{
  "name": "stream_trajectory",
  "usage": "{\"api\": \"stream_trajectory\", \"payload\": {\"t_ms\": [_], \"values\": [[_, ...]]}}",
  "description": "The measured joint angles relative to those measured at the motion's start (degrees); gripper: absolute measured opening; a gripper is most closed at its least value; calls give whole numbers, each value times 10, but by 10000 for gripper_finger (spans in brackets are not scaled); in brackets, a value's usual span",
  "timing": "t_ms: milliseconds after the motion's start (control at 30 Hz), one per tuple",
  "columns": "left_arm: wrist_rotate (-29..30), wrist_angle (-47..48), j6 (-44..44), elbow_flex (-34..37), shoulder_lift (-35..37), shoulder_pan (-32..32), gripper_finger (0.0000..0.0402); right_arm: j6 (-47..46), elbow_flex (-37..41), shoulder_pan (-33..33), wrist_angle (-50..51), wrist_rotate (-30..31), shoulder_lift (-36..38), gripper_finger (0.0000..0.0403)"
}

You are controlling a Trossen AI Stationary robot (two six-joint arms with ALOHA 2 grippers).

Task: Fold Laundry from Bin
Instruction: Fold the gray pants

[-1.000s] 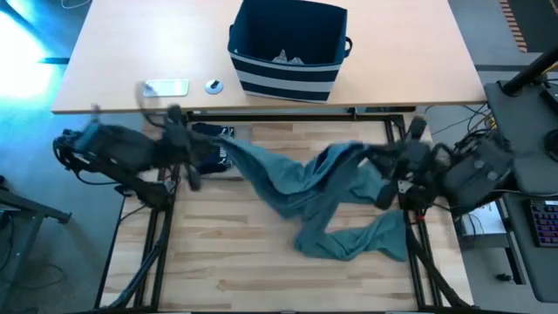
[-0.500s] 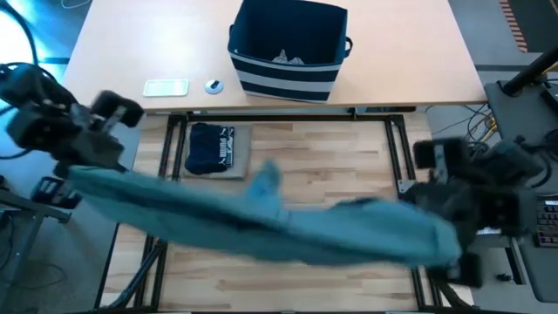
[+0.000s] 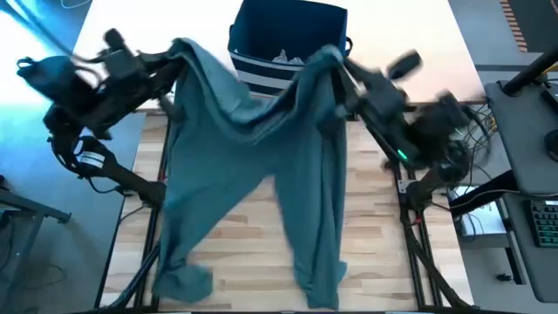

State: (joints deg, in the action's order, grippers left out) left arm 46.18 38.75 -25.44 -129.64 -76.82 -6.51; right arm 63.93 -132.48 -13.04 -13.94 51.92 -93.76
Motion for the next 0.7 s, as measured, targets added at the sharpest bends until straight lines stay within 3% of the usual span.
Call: {"api": "stream_trajectory", "payload": {"t_ms": [167,267,367,467,567,700], "values": [[-50,160,135,0,-23,170,7,-88,3,133,73,23,0,9],[-174,220,175,0,-54,293,7,-164,5,201,151,38,-1,9],[-295,242,180,1,-84,373,7,-236,6,247,252,67,-2,9],[-337,255,171,-6,-97,403,7,-299,6,254,344,75,9,9],[-346,268,153,-25,-97,405,7,-348,6,240,439,22,34,9],[-489,262,144,-46,-66,404,7,-416,3,210,545,-151,77,9]]}}
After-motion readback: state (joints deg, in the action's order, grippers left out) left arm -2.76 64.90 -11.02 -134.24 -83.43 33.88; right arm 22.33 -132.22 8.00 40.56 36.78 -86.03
